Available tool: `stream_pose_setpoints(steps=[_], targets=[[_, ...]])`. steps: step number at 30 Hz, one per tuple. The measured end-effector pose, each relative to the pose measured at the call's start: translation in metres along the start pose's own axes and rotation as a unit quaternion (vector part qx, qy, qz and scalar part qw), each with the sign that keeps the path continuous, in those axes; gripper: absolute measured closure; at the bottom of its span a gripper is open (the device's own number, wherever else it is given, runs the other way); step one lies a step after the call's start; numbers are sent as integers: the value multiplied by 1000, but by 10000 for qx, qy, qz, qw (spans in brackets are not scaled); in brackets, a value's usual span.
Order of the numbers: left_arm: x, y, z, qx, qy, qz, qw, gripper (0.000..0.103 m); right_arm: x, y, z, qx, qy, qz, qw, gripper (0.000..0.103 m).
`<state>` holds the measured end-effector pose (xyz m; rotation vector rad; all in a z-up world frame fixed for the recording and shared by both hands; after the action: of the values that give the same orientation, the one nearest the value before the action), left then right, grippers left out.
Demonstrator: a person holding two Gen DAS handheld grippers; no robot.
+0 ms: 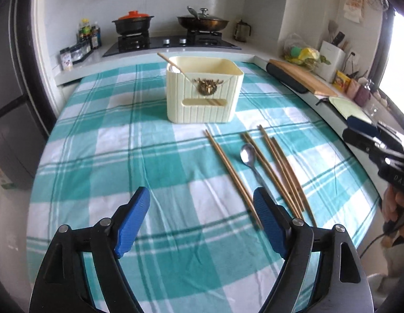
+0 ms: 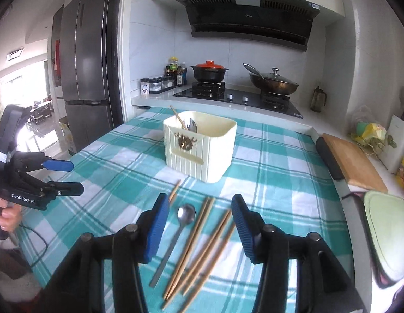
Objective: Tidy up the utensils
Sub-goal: 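Move the left tool back to the chopsticks and close on one chopstick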
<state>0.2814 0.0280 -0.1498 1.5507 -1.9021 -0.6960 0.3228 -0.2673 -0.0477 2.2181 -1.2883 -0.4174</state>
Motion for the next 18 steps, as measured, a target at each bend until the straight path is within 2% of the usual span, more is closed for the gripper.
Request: stream_pose_setpoints(steps=[4,8,18], targets=[[16,5,20,145,239,109,9995,18,-11,14,49,-59,-336,112,9994,52],[26,2,29,149,333,219,9991,17,-16,17,82,-227,-439,212,9986,52],[44,-7,51,132,471,220,9986,14,-22,20,96,-175,-440,338,9983,52]])
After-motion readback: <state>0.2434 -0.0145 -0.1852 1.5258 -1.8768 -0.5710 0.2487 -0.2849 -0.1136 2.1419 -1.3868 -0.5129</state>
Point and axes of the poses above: each gripper's, at about its wrist camera, not at the fingertips, and y roughly against the way its jaws point, x to its right, z to its underside, the point moved 8 cm from there along -y, roughly the way its jaws point
